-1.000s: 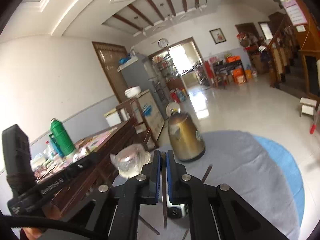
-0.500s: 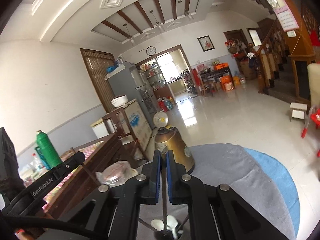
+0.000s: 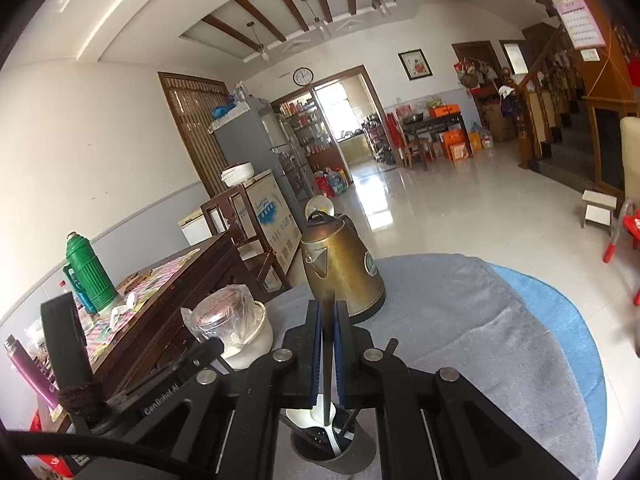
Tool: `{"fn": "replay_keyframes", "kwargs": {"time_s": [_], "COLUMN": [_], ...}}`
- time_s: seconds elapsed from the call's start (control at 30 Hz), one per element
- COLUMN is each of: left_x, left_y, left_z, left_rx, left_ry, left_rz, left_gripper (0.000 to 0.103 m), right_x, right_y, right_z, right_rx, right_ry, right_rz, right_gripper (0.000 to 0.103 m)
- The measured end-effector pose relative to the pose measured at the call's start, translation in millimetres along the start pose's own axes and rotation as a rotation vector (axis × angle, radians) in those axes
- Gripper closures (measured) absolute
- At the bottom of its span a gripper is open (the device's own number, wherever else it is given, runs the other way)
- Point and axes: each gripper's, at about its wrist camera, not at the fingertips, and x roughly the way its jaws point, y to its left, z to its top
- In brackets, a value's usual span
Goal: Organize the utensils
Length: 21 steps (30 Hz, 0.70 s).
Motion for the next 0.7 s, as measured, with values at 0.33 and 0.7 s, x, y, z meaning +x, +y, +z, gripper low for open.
{"fn": "replay_keyframes", "kwargs": {"time_s": [0.33,0.7], "left_x": [-44.6,-67.2], "left_y": [27.0,47.8], "left_z": [-17.4,-107.6], "left_rx": [-0.025,0.054], "left_ry": [-0.054,0.083], "left_rz": [0.033,0.064], "left_gripper": [0.049,0.043], "right_x": [-13.3,7.3], "right_y": [-2.0,-70.3], "right_z": [-0.7,-68.8], "right_rx": [-0.007,0.023], "right_ry": [-0.005,0.309], "right_rz": [0.021,-0.010], "right_gripper": [0.097,0.028]}}
